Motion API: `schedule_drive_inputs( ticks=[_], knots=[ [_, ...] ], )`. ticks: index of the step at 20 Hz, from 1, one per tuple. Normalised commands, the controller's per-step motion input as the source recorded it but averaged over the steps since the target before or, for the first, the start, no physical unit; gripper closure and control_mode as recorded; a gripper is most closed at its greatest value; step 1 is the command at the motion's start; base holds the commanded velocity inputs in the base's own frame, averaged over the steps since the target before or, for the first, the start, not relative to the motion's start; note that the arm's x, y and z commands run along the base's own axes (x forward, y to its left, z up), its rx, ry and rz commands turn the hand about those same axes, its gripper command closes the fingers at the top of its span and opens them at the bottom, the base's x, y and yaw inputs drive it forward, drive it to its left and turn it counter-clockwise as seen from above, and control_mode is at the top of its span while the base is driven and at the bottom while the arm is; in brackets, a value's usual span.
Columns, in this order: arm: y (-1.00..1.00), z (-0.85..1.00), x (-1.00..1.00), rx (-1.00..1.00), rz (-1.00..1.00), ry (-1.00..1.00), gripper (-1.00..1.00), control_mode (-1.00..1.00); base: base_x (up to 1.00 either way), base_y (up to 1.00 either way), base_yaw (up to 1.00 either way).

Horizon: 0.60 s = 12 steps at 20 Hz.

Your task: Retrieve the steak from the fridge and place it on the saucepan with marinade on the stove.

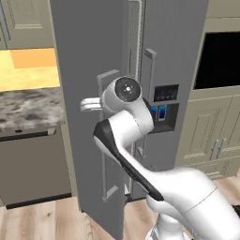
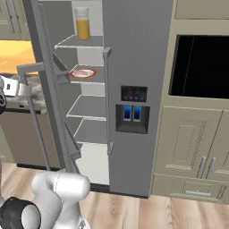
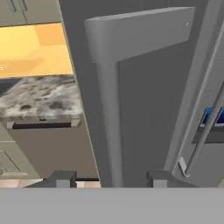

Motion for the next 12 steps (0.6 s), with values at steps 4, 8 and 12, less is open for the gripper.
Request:
schedule_drive_inputs(
  ticks=[4,8,12],
  knots=[
    [-0.59,0.01,-1.0,0.0,0.25,-0.1,-1.0,-1.0,0.0,0.0,0.0],
    [-1.0,0.04,-0.91,0.0,0.14,-0.1,-1.0,-1.0,0.0,0.0,0.0],
    [-0.98,0.0,-0.47,0.0,0.17,-0.07,-1.0,-1.0,0.0,0.0,0.0]
  ],
)
